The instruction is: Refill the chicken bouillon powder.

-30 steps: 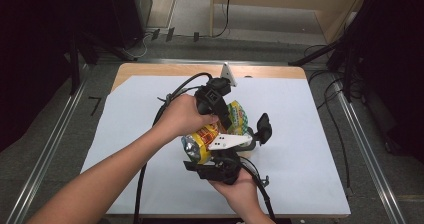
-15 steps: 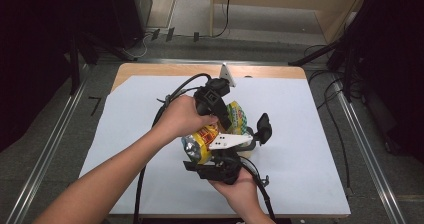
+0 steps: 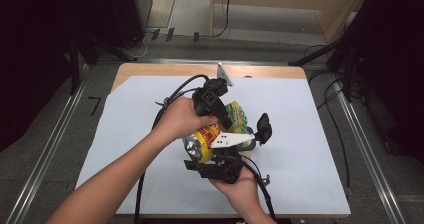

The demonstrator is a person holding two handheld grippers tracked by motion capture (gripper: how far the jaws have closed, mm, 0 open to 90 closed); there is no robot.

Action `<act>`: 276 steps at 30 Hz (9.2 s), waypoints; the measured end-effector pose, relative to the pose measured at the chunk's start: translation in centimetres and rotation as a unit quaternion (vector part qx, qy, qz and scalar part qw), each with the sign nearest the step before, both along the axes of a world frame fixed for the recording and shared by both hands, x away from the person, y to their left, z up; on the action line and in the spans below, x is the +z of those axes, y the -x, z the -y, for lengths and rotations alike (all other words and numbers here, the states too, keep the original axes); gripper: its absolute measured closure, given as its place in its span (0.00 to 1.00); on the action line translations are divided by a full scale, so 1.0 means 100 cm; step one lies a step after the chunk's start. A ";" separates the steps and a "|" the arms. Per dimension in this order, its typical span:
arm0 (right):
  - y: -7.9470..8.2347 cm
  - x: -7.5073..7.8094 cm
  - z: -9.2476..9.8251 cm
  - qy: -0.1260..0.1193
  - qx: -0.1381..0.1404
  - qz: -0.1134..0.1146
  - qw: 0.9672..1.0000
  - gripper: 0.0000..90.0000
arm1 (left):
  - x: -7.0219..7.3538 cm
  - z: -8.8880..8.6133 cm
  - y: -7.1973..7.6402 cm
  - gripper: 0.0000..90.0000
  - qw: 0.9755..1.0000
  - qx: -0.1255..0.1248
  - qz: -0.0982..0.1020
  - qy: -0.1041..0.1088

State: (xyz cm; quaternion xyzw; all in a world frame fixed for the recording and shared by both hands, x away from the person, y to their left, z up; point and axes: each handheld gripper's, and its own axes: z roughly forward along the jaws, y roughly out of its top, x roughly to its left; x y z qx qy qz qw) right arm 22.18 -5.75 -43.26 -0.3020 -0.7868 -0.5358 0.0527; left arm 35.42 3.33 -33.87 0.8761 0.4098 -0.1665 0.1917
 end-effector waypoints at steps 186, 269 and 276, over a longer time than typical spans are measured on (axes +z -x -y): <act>0.010 0.002 -0.008 0.029 -0.016 0.052 0.998 0.68 | 0.012 0.007 0.019 0.90 0.998 0.002 0.052 -0.029; 0.010 0.005 -0.010 0.041 -0.013 0.058 0.997 0.70 | 0.013 0.012 0.016 0.89 0.997 -0.026 0.045 -0.049; 0.007 0.004 -0.012 0.039 -0.016 0.054 0.998 0.70 | 0.011 0.011 0.013 0.90 0.998 -0.025 0.039 -0.045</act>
